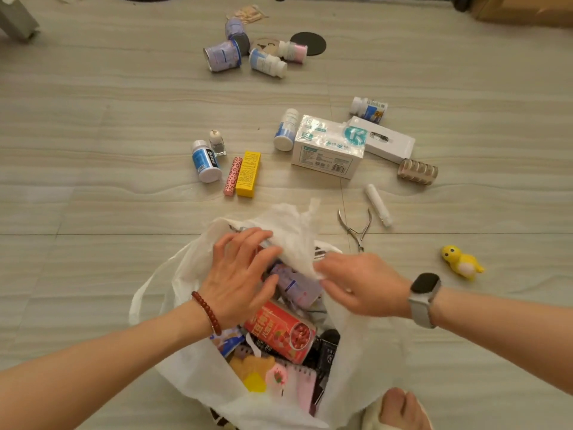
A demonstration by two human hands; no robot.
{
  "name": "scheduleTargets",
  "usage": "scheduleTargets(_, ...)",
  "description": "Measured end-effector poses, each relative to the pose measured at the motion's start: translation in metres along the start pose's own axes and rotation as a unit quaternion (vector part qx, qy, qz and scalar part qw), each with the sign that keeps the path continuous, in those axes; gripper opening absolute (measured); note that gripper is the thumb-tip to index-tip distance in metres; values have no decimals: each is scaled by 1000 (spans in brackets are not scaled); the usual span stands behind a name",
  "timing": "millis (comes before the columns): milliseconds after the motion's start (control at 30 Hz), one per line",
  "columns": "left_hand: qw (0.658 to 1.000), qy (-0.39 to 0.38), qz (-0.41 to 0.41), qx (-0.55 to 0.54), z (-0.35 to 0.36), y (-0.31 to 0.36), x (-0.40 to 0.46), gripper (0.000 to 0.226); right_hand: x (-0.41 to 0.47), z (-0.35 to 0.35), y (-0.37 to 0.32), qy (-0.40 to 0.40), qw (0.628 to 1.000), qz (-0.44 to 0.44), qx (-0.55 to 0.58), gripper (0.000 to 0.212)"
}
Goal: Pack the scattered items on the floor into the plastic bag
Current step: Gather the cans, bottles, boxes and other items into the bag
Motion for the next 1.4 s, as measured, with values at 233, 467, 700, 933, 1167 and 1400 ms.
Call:
scheduleTargets(233, 968, -249, -17, 23, 47, -4, 45, 84, 3, 30, 21, -76, 995, 17, 57, 45)
scheduleTargets(467, 924, -376, -38, 52, 113, 10, 59, 44, -11, 11, 135, 84, 946, 288, 121, 26)
scheduleTargets(700, 915, -401, -51, 12, 130, 16, 90, 41, -18, 15, 229, 93, 865, 487, 73, 44)
scheduleTargets(933, 912, -314, -163, -206, 147, 31, 156, 48, -12, 36, 240, 70, 867, 484, 94, 35)
scheduleTargets(1167, 906, -403, 102, 82, 200, 80, 143, 52, -44, 38, 240, 106, 839, 489, 214, 32)
scheduleTargets(1400, 941, -233, 192, 154, 176, 87, 150, 17, -58, 13, 233, 178, 829, 474, 236, 29)
Point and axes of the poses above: each hand's wrist, its own x-axis towards the middle knuckle, its own z-axis out of the palm, y = z × x, the point moved 8 cm from there along x, towards the middle knuckle, and after that the axes turned 4 degrees about -z, right-handed, at the moved point
